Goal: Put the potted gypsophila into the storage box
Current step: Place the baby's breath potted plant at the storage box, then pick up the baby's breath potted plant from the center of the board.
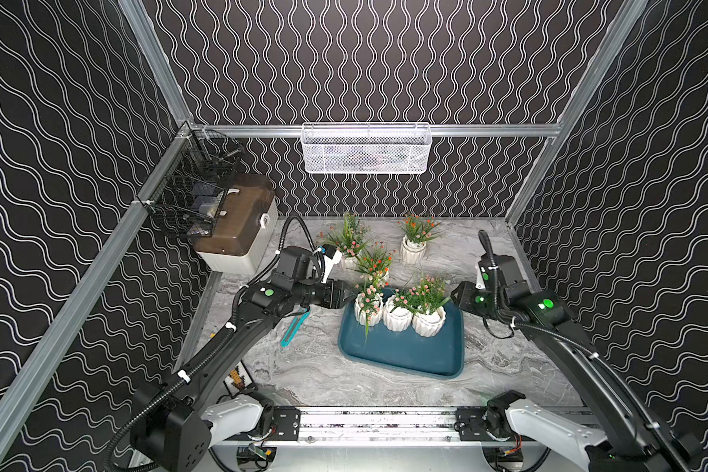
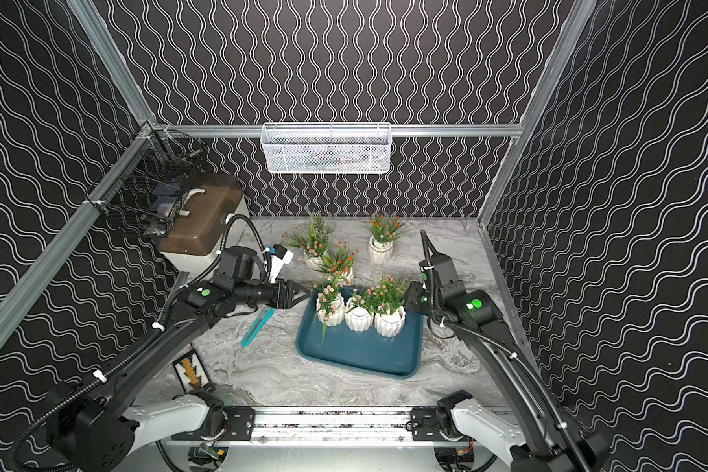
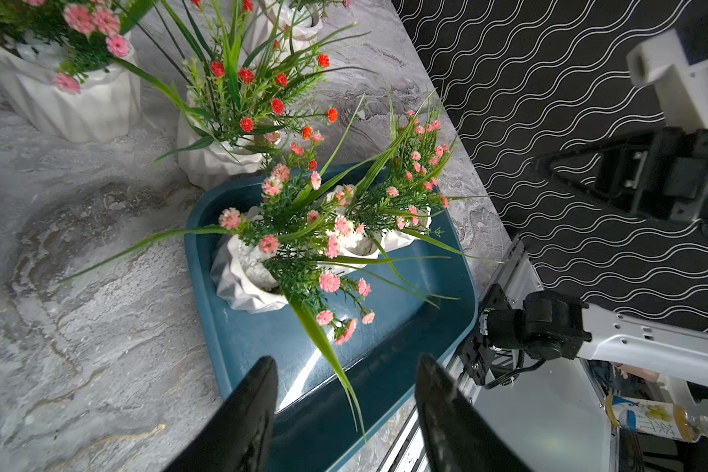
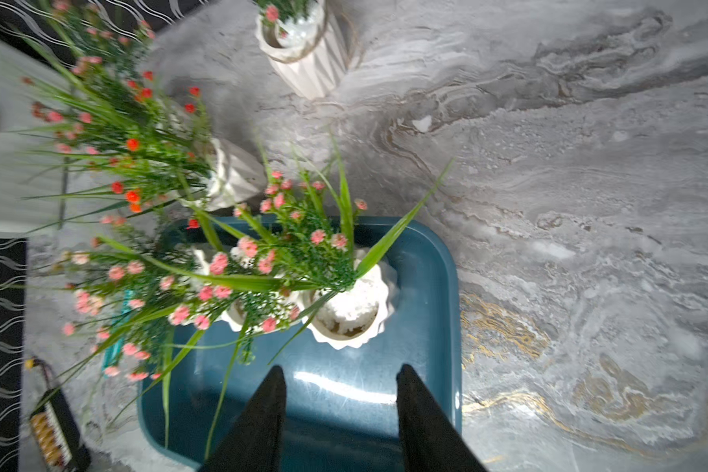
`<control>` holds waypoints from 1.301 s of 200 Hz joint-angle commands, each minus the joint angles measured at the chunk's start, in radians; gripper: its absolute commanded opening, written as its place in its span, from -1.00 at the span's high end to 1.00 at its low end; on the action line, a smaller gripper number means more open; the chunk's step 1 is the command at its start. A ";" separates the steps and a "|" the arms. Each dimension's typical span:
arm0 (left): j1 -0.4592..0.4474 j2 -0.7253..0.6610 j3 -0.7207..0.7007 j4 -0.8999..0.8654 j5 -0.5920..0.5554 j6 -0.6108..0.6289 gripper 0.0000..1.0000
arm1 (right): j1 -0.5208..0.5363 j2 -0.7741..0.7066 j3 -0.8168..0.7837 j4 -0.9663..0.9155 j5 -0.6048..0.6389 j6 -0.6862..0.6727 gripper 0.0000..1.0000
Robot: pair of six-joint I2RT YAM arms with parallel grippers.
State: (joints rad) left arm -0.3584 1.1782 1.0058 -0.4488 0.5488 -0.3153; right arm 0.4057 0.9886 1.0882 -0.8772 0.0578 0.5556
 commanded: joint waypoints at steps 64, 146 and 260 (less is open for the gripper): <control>0.011 0.035 0.028 -0.054 -0.145 0.015 -0.18 | 0.001 0.024 0.086 0.179 -0.090 -0.092 -0.04; 0.020 0.036 0.033 -0.062 -0.295 -0.036 -0.17 | -0.029 0.173 0.222 0.188 -0.158 -0.180 -0.04; 0.166 0.413 0.234 0.015 -0.196 -0.183 0.03 | -0.090 0.132 0.028 0.425 -0.501 -0.111 -0.51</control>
State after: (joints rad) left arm -0.2100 1.5131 1.1893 -0.4850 0.3031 -0.4511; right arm 0.3164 1.1492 1.1561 -0.5385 -0.3798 0.4259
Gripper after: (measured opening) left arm 0.512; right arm 0.645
